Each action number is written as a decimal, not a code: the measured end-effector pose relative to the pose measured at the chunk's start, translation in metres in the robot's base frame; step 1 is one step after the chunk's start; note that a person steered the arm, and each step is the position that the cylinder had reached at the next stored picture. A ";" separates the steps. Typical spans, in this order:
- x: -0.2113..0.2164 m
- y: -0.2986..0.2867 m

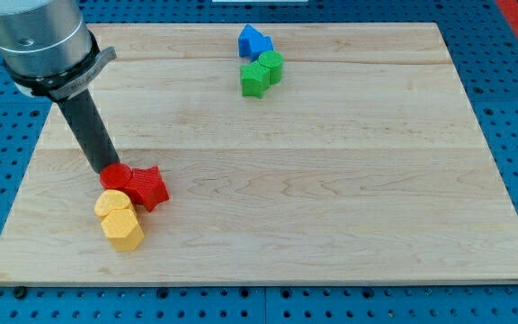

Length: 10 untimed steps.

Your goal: Move red blocks to the bottom right of the board

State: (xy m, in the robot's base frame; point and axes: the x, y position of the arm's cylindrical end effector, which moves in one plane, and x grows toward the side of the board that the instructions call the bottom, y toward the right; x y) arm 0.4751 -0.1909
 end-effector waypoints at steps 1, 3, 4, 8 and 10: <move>0.000 -0.011; 0.009 -0.018; 0.031 0.005; 0.047 0.195; 0.051 0.245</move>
